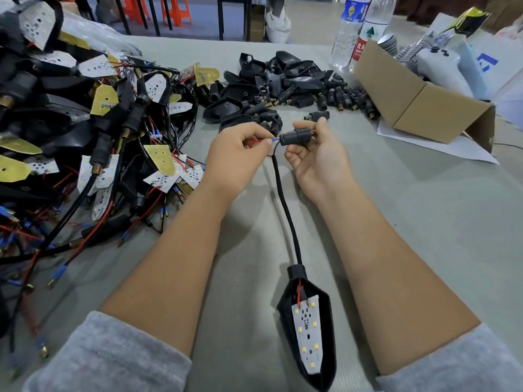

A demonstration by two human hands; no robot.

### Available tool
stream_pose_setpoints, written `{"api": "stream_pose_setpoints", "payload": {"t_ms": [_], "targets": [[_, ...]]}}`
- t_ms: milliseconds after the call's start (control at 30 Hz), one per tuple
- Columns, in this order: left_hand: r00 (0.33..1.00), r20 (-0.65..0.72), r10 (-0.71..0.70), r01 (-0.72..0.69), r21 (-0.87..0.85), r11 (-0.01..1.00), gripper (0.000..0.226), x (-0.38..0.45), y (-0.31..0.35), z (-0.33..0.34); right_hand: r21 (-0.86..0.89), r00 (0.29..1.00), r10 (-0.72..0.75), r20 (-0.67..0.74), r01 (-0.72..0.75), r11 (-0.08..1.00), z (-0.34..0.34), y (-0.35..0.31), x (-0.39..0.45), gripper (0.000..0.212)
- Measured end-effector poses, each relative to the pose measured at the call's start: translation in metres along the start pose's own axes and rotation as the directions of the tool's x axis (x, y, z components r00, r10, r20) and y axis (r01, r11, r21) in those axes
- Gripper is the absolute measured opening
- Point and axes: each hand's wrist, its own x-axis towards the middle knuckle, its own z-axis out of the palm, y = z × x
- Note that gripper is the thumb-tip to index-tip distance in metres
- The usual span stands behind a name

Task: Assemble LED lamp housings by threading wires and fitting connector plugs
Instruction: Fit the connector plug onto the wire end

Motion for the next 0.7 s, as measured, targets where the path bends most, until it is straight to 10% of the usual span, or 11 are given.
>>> {"api": "stream_pose_setpoints", "payload": {"t_ms": [700], "targets": [[0.989, -0.128, -0.077, 0.070, -0.054, 0.996, 0.010, 0.0043, -0.0050, -0.0006, -0.148, 0.994, -0.070, 0.089, 0.082, 0.986, 0.0034, 0.0041, -0.0028, 0.040]]}}
